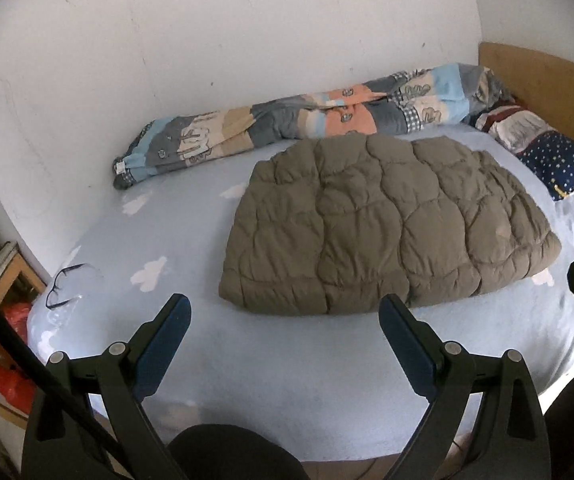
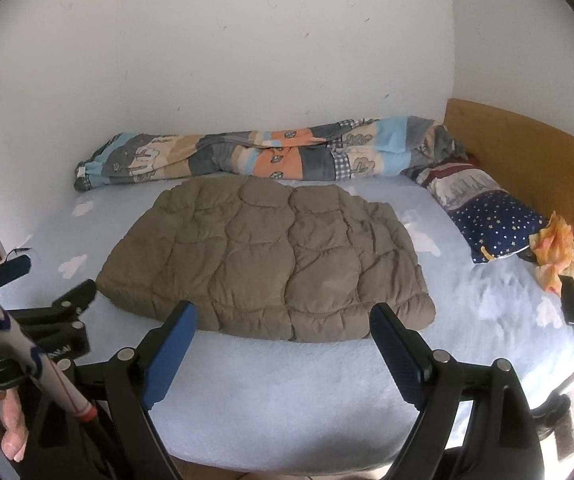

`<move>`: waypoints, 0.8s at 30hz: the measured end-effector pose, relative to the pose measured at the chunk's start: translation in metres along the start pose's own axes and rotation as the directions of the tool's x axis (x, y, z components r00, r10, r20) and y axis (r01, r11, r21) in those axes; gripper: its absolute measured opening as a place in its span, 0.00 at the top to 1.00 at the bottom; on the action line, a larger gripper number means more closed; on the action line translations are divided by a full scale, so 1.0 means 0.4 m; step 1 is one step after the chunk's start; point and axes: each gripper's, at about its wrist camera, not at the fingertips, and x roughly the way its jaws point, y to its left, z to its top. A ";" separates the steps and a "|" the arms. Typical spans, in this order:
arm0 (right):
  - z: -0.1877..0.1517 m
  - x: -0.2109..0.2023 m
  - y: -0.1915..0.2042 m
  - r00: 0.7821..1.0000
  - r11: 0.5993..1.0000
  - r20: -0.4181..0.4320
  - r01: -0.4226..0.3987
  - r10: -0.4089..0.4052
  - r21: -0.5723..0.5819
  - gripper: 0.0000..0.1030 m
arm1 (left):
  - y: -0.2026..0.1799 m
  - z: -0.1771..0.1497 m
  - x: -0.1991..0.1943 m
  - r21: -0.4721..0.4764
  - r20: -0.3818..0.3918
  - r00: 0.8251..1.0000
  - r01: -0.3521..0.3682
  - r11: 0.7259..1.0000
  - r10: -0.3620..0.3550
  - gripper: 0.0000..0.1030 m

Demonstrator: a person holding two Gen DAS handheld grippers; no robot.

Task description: Fold large clothes

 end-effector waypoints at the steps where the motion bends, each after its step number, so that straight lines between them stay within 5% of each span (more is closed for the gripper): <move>1: -0.002 0.002 0.002 1.000 1.000 -0.002 0.003 -0.003 -0.004 0.11 | -0.001 -0.002 0.005 -0.001 -0.005 1.000 0.002 1.000 -0.002 0.08; 24: -0.022 0.039 0.018 0.999 1.000 -0.041 -0.004 0.003 -0.013 0.11 | -0.024 -0.029 0.024 0.030 -0.028 1.000 0.006 1.000 -0.005 0.08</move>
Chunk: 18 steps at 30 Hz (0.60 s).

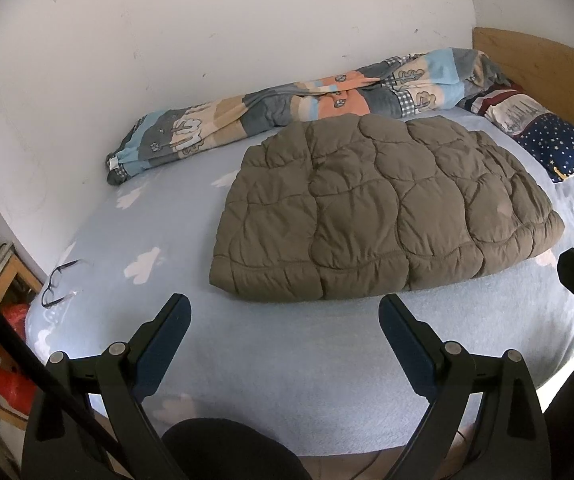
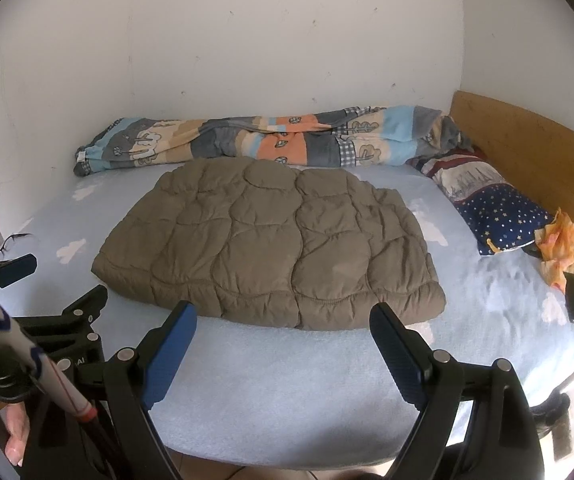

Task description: Fold large clothes

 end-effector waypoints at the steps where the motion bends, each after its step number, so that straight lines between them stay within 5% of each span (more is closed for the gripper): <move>1: 0.000 0.000 0.001 1.000 1.000 0.000 0.000 0.000 0.000 0.11 | -0.001 0.000 -0.001 0.002 0.002 1.000 -0.001 1.000 0.001 0.08; 18: -0.002 -0.001 -0.002 1.000 1.000 -0.003 0.000 0.000 0.002 0.11 | -0.018 -0.001 -0.011 0.018 0.013 1.000 -0.004 1.000 0.004 0.08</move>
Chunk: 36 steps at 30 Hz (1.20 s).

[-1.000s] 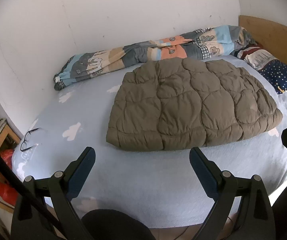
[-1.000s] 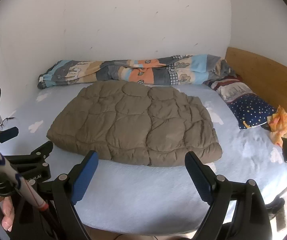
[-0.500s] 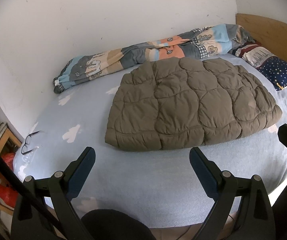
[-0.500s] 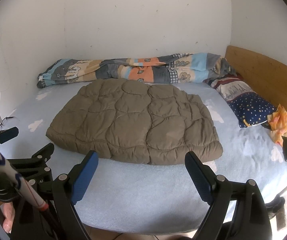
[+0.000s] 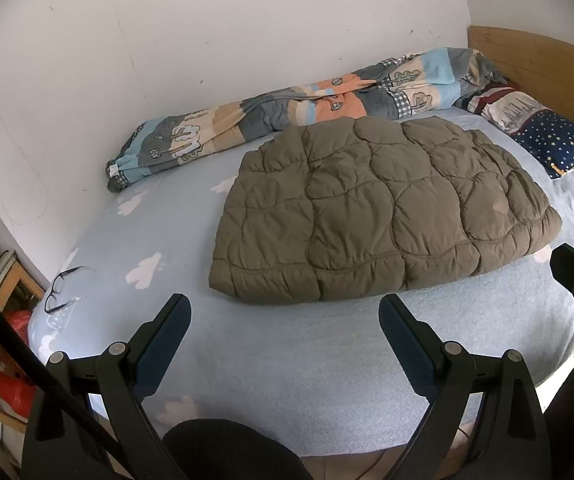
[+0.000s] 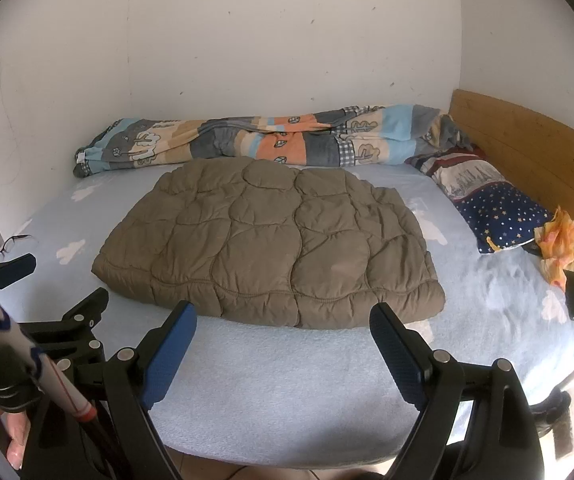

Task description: Fold large clothes

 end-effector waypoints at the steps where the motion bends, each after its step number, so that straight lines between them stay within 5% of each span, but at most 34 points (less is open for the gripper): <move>1: -0.001 -0.003 0.001 1.000 1.000 0.001 0.000 0.000 0.001 0.11 | -0.001 0.000 -0.001 0.000 0.000 1.000 -0.003 1.000 0.003 0.08; 36: 0.004 -0.013 0.002 1.000 1.000 0.015 0.012 -0.012 -0.001 0.10 | 0.012 -0.001 -0.028 -0.035 0.011 1.000 0.027 0.999 -0.027 0.08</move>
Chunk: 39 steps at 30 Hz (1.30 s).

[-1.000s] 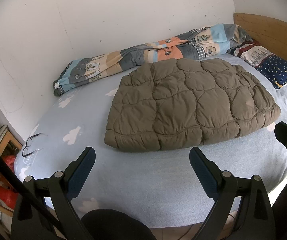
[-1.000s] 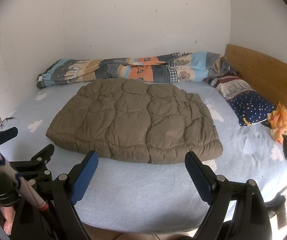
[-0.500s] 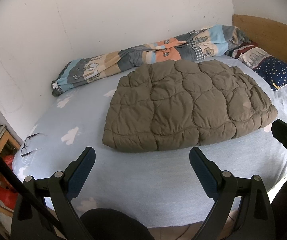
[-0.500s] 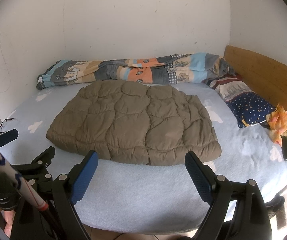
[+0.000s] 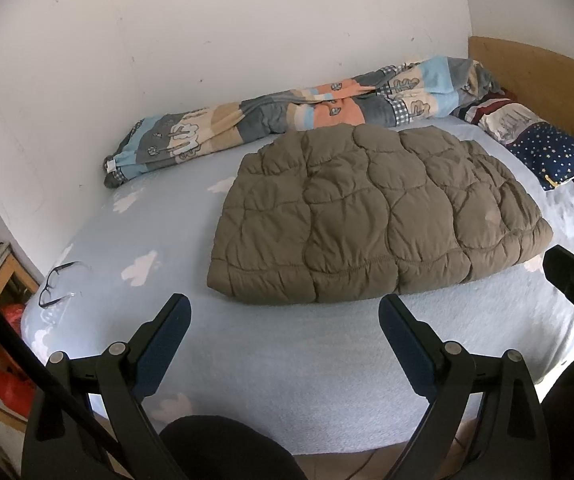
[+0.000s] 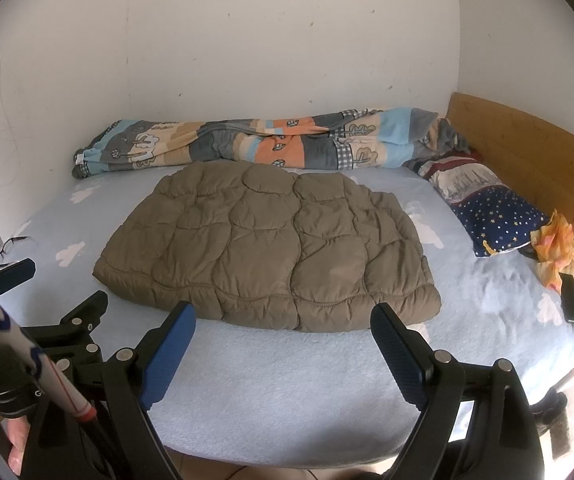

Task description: Fold large clothes

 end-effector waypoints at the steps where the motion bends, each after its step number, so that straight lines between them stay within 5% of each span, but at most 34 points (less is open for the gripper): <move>1: 0.000 -0.003 0.001 1.000 1.000 0.002 0.000 0.000 -0.001 0.10 | 0.003 0.001 0.000 -0.001 0.001 1.000 0.001 1.000 -0.001 0.08; 39: 0.006 -0.042 0.012 1.000 1.000 0.014 0.007 -0.006 -0.024 0.10 | 0.041 0.013 -0.068 -0.053 0.056 0.998 -0.002 0.999 0.005 0.08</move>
